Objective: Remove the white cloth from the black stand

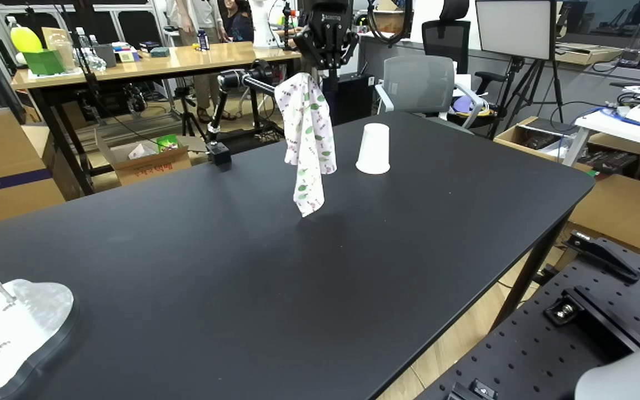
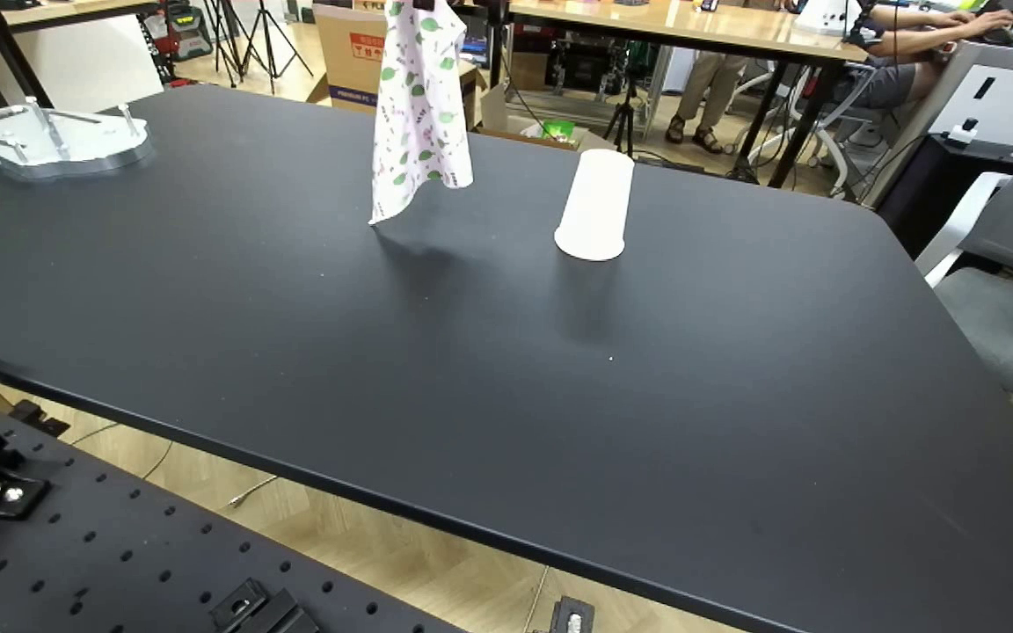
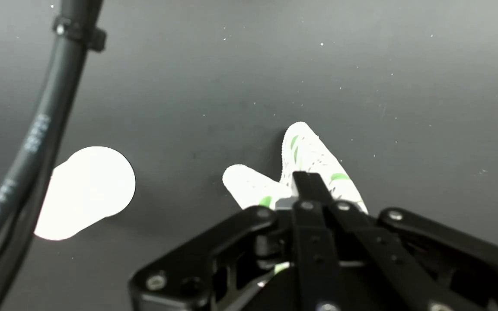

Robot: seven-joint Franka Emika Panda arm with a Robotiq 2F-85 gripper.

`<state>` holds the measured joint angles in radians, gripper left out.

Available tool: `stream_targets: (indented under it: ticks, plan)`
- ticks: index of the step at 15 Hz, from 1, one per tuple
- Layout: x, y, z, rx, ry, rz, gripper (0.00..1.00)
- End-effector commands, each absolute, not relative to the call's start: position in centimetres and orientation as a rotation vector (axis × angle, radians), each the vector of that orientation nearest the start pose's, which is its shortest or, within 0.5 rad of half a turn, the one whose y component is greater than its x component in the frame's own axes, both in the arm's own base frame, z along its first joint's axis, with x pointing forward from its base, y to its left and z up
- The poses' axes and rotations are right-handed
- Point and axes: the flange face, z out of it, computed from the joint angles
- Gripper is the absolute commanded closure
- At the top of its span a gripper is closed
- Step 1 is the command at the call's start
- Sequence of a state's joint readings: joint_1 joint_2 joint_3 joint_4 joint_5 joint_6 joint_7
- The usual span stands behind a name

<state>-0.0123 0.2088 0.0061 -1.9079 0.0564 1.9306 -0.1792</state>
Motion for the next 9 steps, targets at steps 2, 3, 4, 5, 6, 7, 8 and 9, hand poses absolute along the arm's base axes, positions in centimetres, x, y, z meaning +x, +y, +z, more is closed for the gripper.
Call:
stream_targets:
  ticks: [2,3,4,5,6,7,8,9]
  plan:
    - [59.7,0.4,38.3,-3.06,-0.308,0.247,0.74]
    - [59.7,0.7,38.6,-3.077,-0.339,0.205,0.67]
    - [59.8,1.0,38.9,-3.099,-0.369,0.154,0.61]
    - [59.9,1.4,39.2,-3.122,-0.403,0.097,0.55]
    - [59.9,1.8,39.6,-3.135,-0.433,0.035,0.47]
    - [59.8,2.2,40.1,-3.134,-0.451,-0.014,0.41]
    - [59.6,2.2,40.6,-3.132,-0.455,-0.054,0.35]
    - [60.6,1.4,39.1,-3.133,-0.42,0.023,0.54]
